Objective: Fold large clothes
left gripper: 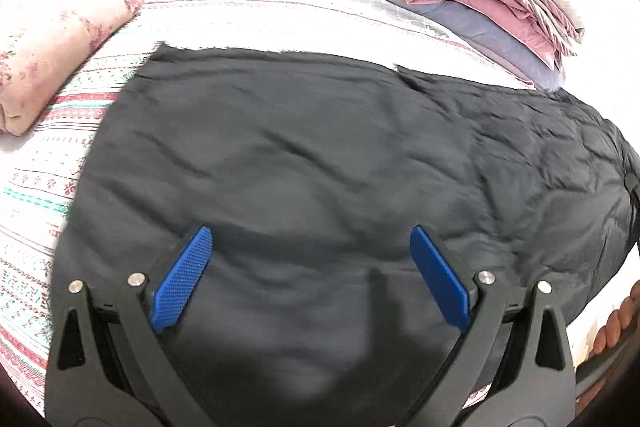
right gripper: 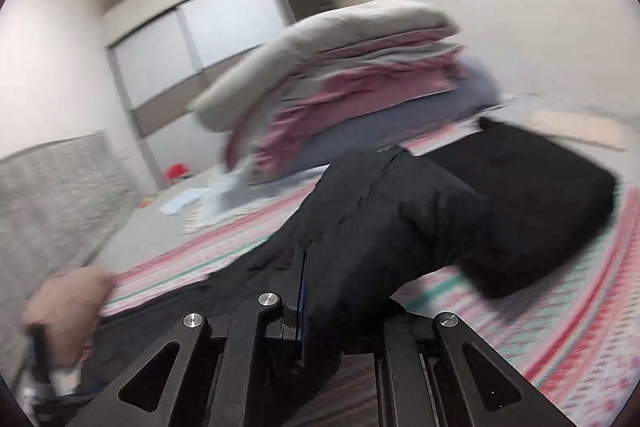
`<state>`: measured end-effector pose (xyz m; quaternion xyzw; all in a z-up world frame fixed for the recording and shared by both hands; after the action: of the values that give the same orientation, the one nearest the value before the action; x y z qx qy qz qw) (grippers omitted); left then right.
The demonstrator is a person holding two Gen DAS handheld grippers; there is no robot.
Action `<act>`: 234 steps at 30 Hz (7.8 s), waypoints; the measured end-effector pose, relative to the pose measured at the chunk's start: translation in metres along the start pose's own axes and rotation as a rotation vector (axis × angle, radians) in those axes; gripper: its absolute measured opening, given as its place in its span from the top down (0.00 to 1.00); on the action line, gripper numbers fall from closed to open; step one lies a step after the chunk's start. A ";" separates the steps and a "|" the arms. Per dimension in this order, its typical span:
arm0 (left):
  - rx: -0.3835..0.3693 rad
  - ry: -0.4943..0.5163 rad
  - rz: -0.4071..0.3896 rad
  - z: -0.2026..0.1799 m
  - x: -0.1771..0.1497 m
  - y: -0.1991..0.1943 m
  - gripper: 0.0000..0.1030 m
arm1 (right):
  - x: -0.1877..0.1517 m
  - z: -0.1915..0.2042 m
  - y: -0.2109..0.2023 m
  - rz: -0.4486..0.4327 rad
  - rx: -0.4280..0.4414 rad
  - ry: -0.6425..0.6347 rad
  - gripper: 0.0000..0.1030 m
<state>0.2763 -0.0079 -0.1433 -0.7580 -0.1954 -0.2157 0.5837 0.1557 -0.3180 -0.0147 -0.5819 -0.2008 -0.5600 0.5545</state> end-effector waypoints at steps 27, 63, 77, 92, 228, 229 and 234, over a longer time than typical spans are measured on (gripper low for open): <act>-0.141 -0.200 0.053 0.045 0.008 0.005 0.04 | -0.108 0.253 -0.087 -0.219 0.387 -0.848 0.90; -0.121 -0.082 -0.119 0.013 0.049 -0.066 0.04 | -0.109 0.134 0.019 0.525 0.641 -0.159 0.27; -0.207 -0.087 -0.089 -0.004 0.026 -0.058 0.93 | -0.130 0.143 0.041 0.602 0.618 -0.153 0.27; -0.163 -0.263 0.020 0.058 -0.042 -0.023 0.90 | -0.158 0.167 0.033 0.628 0.603 -0.375 0.27; -0.411 -0.349 -0.030 0.074 -0.044 -0.043 0.76 | -0.125 0.180 0.067 0.548 0.515 -0.127 0.80; -0.420 -0.346 -0.043 0.073 -0.039 -0.047 0.76 | -0.117 0.183 0.062 0.512 0.519 -0.141 0.81; -0.428 -0.347 -0.049 0.063 -0.027 -0.044 0.77 | -0.110 0.165 0.066 0.507 0.489 -0.125 0.81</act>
<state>0.2361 0.0629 -0.1378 -0.8847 -0.2608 -0.1333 0.3626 0.2504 -0.1518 -0.0986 -0.4966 -0.2118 -0.3032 0.7853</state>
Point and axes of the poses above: each gripper's, at about its wrist camera, not at the fingertips, and y roughly the way its jaws point, z to its left, x to its top, the point moved 10 cm from there along y, roughly the way its jaws point, and after that the axes turned 1 degree about -y, right-handed, at the moved point
